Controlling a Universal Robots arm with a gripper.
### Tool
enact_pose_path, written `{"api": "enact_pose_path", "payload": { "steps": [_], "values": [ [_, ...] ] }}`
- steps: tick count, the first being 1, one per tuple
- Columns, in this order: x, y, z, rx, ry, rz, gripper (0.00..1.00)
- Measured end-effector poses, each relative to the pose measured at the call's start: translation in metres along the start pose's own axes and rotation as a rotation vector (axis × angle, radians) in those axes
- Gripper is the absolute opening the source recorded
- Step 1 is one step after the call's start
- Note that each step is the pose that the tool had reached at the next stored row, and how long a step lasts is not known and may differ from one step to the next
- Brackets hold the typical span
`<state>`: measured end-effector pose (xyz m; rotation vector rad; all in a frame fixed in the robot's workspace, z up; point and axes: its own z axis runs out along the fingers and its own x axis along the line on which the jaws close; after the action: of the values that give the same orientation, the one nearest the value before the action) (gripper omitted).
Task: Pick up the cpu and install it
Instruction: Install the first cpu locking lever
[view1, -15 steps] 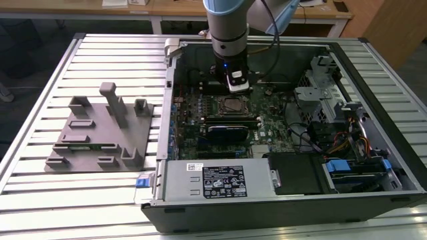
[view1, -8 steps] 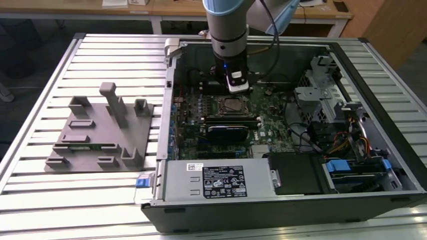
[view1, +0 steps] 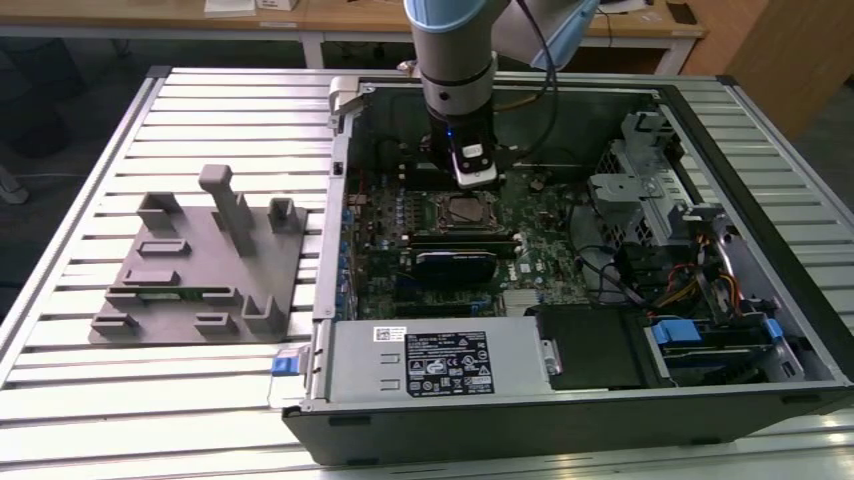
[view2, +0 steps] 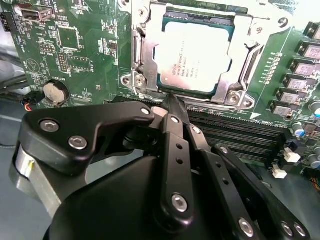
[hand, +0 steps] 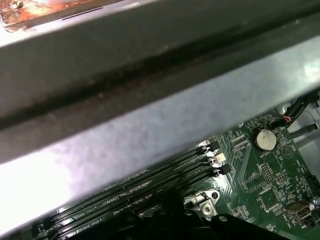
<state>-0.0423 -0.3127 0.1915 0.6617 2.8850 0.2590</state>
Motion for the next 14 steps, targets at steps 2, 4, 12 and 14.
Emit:
{"api": "enact_pose_path", "payload": {
  "steps": [2,4,12,14],
  "values": [
    [0.0001,-0.0001,0.0004,0.0003,0.0006,0.000,0.11],
    [0.0001,0.0000,0.0005,0.0002,0.0009,0.000,0.11],
    [-0.0007,0.0011,-0.0047,-0.0001,0.0009,0.000,0.11],
    [-0.0010,0.0016,-0.0070,0.0001,0.0010,0.000,0.11]
  ]
}}
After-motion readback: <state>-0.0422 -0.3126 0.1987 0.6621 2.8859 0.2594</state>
